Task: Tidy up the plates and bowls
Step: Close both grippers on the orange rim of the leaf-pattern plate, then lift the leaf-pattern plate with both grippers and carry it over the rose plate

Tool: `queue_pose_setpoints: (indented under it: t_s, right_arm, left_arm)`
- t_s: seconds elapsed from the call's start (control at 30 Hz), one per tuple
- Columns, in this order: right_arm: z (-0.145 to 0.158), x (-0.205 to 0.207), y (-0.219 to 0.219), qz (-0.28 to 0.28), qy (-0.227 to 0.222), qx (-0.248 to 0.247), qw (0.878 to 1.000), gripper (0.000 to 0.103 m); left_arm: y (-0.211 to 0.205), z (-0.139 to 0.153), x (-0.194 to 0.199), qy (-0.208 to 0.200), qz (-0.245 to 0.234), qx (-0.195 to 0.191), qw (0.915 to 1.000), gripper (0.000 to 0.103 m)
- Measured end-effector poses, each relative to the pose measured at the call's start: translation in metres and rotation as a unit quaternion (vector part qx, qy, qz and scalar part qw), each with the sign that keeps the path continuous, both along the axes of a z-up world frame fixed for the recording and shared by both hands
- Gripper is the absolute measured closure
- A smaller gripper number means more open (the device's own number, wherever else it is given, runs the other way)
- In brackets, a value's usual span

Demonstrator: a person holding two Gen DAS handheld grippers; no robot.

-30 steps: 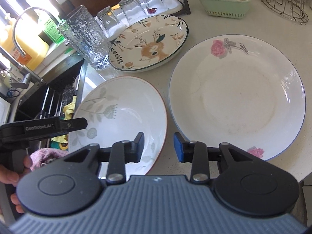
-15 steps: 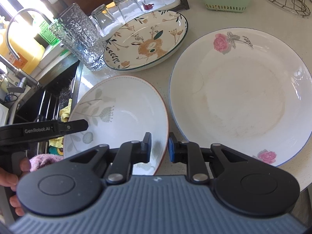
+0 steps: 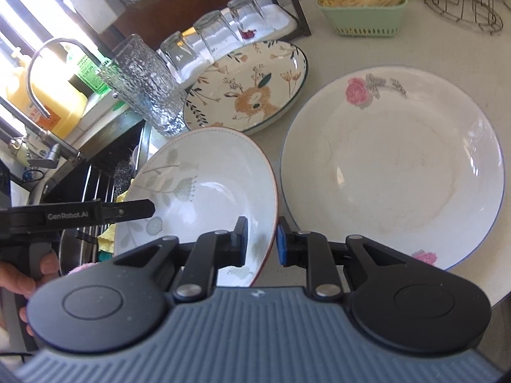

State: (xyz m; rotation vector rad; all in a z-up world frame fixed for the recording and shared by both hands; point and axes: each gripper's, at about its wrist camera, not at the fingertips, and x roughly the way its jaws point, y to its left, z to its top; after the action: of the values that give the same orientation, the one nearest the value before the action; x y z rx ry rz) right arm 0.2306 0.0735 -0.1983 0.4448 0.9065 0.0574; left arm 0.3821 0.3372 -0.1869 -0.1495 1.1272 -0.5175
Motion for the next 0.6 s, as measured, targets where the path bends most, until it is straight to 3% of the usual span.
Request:
queue_pose_setpoints:
  t_s: [0.27,0.6]
  right_arm:
    - [0.011,-0.020,-0.017,-0.021,-0.020,0.011,1.000,0.081]
    - [0.032,-0.024,-0.064,-0.016,-0.037,0.034,0.999,0.081]
  left_arm:
    - [-0.018,0.019,0.000,0.005,-0.021,-0.018,0.9996,0.072]
    - [-0.062,0.050,-0.009,0.011,0.004,-0.030,0.9995,0.072]
